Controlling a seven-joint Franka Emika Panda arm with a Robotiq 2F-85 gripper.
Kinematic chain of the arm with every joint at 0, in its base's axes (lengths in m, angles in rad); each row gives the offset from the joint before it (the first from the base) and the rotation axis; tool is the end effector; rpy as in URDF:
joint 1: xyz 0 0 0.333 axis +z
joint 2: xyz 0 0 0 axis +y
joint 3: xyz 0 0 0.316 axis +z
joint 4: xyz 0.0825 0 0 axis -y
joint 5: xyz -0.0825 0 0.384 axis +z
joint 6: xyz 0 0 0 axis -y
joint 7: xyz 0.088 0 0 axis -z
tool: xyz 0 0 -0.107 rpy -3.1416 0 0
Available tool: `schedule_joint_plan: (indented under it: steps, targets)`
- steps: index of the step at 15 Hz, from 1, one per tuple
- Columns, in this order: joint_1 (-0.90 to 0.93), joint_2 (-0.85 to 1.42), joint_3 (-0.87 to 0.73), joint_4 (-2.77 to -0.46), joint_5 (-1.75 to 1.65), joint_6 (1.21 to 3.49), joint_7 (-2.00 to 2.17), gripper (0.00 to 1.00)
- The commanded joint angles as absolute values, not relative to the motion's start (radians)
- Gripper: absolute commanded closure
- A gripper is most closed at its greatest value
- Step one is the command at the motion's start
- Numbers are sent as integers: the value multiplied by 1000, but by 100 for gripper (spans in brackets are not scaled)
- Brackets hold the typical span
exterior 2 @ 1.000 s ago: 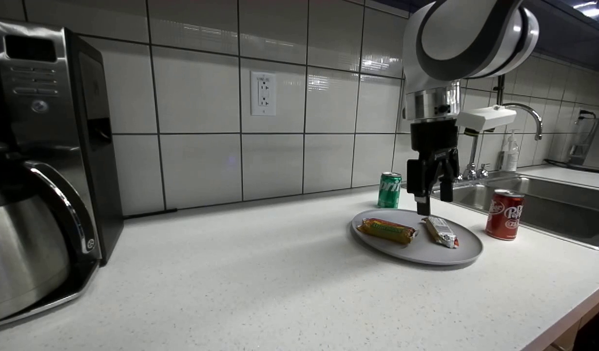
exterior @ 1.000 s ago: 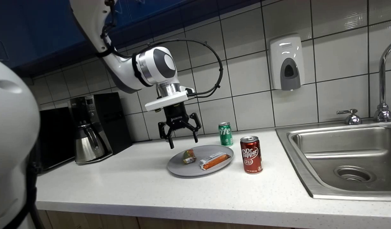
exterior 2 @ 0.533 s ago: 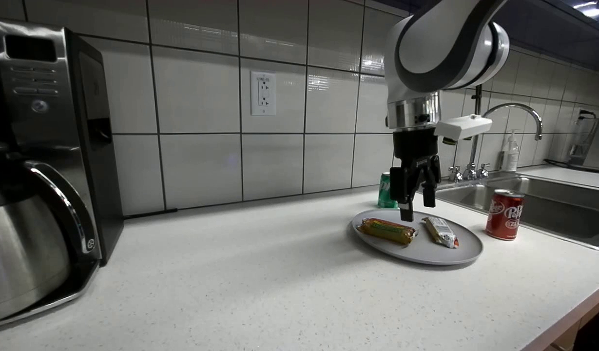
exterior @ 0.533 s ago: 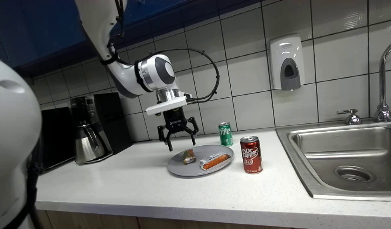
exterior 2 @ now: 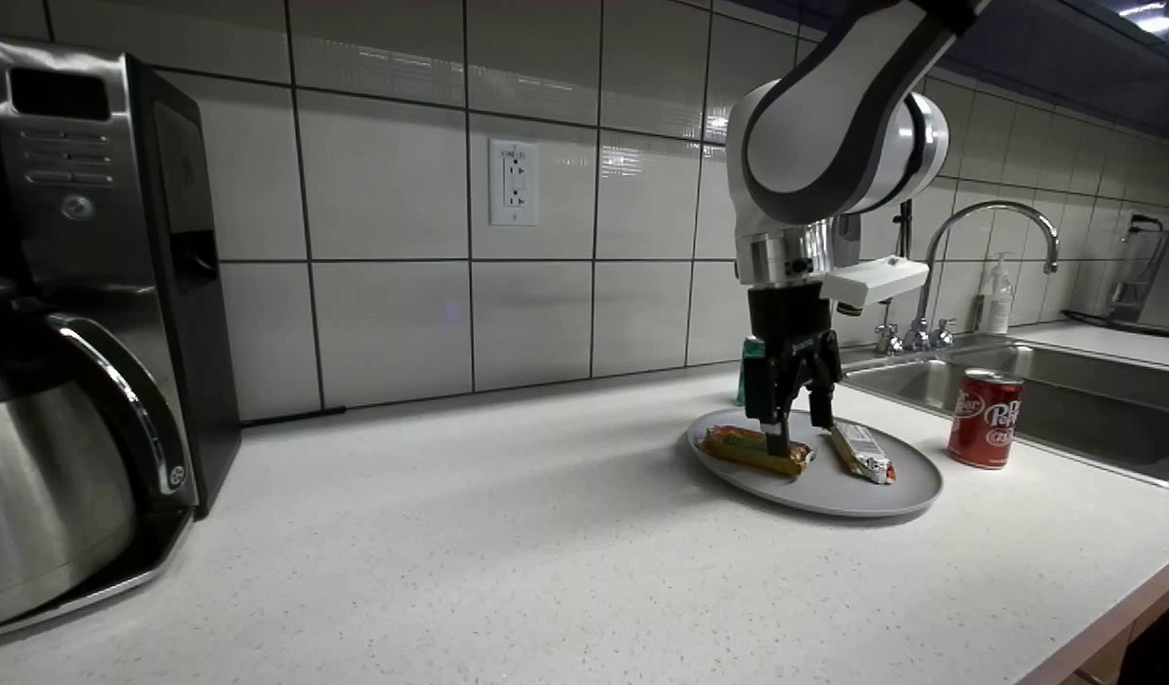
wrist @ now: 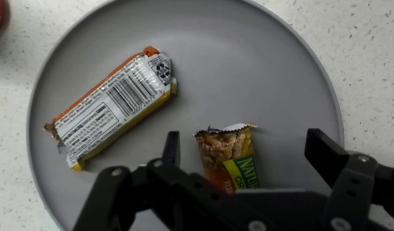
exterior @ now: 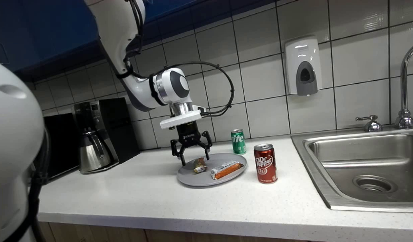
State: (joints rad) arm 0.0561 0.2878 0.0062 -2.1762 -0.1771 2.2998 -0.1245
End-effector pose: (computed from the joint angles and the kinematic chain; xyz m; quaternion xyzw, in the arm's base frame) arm 0.5426 0.0301 0.2454 0.9825 0.1564 -0.0835 0.0575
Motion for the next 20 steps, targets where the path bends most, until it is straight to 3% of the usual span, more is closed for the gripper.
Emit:
schedule_joint_plan:
  steps: [1,11,12,14,20]
  targets:
    - [59,336,7,-2117,-211,2265,-107,0]
    - [61,389,5,-2063,-211,2256,-111,1]
    - [60,390,5,-2061,-209,2256,-112,26]
    - [60,392,6,-2057,-208,2255,-112,30]
    - [62,384,7,-2059,-208,2257,-110,77]
